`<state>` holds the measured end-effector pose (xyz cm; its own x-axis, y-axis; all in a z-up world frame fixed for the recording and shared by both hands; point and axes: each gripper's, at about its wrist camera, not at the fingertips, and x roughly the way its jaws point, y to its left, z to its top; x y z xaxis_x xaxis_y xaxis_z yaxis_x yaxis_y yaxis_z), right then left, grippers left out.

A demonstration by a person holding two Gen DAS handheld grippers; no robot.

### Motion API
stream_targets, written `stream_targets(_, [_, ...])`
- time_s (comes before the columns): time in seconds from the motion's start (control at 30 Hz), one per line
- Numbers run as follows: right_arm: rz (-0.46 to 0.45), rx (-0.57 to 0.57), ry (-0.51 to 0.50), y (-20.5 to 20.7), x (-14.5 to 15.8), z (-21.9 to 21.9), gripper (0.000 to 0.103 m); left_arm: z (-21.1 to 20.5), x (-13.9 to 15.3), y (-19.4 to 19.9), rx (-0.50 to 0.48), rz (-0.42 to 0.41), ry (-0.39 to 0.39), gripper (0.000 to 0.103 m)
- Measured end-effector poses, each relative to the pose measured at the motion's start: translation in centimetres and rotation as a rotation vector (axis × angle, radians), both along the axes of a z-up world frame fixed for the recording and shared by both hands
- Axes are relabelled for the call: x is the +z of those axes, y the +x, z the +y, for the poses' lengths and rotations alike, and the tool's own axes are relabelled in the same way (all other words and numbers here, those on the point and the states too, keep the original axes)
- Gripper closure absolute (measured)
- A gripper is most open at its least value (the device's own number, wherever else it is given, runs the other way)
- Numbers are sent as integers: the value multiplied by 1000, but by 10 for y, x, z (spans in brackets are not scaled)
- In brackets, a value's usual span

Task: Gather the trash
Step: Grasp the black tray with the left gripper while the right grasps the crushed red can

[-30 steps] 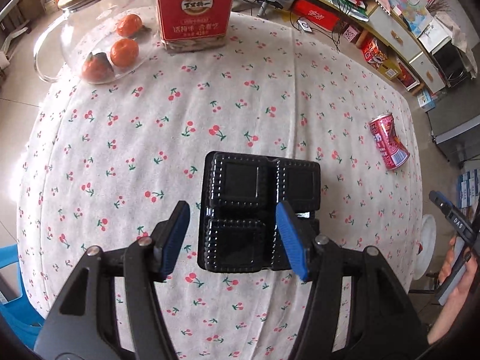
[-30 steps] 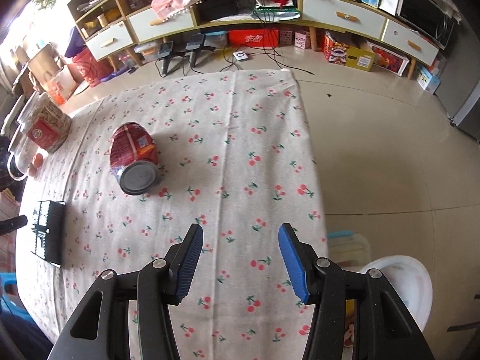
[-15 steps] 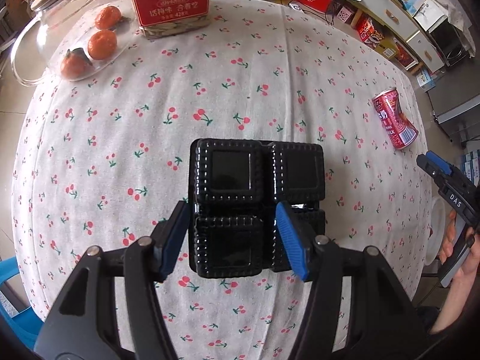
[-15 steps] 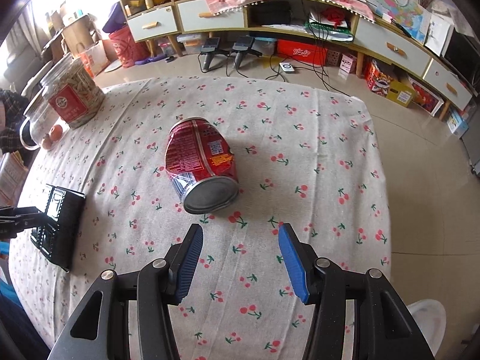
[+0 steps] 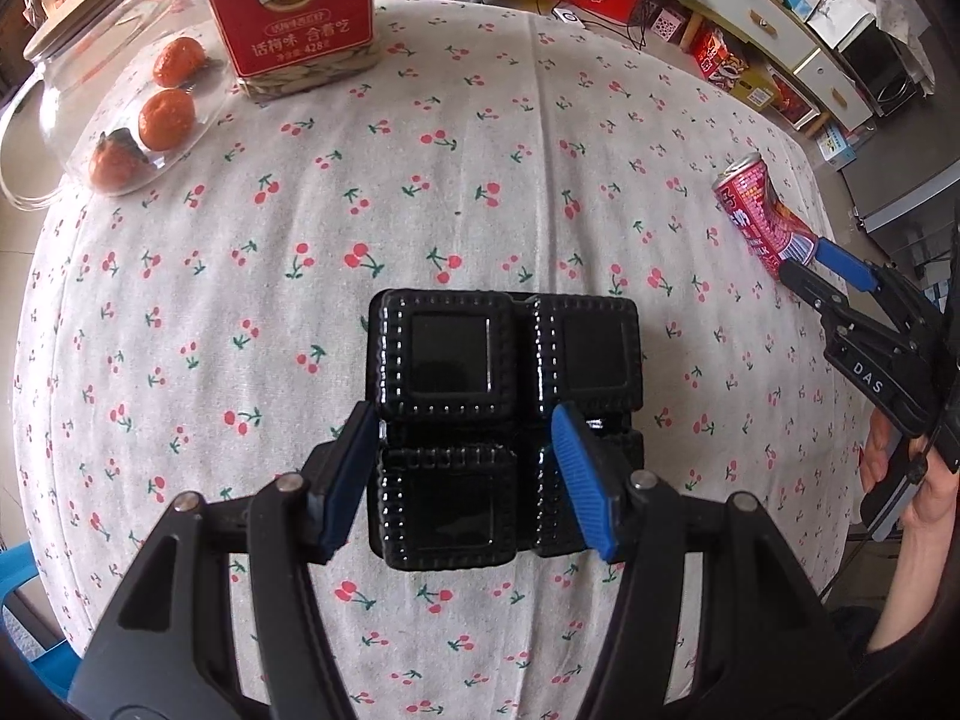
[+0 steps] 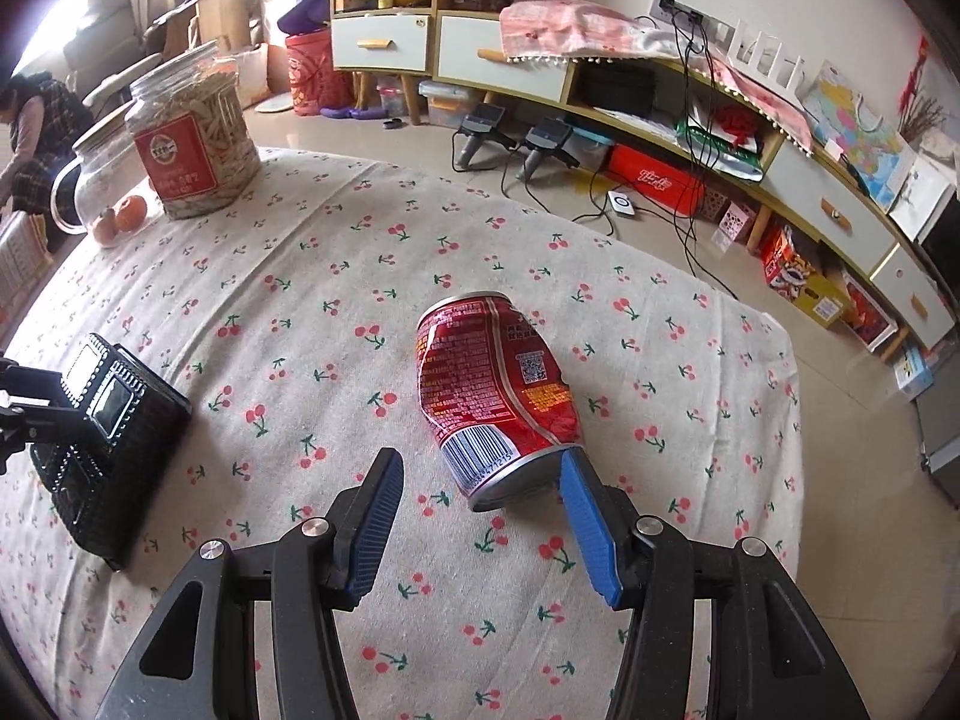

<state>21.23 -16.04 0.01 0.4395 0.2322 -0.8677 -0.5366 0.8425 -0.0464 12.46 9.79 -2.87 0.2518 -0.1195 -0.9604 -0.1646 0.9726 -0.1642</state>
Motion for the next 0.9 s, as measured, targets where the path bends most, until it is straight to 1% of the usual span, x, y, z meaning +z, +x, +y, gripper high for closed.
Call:
stream_targets(0.2, [-52,19,-53,12,-5,6,47,0,0,3,0,2,-13,42])
stream_targets(0.23, [-66,21,-56,14,-3,6,46,0,-1,4,-2,2,-13,42])
stream_targets(0.3, [-105,33,-69,15,0,9,40,-1,-1,5,-6,0,-11,42])
stream_targets(0.4, [-175,91,-145,10,-3,23,39,-3,-1,7,-14,-2,-14,42])
stream_targets(0.47, [-197,139,-207,7,-10,35,39,-4,-2,9,-19,-4,-16,42])
stream_targets(0.6, [-206,176,-265,9,-23,44,39,-5,-2,10,-31,-8,-15,42])
stream_targets(0.7, [-216,173,-295,13,-30,49,39,-5,-2,10,-33,-9,-18,42])
stream_targets(0.83, [-208,170,-300,17,-34,52,41,-7,-2,12,-45,-15,-13,42])
stream_targets(0.87, [-206,166,-297,18,-35,52,41,-8,-1,12,-49,-18,-12,44])
stream_targets(0.9, [-204,162,-293,19,-35,51,43,-8,-1,12,-54,-19,-12,52])
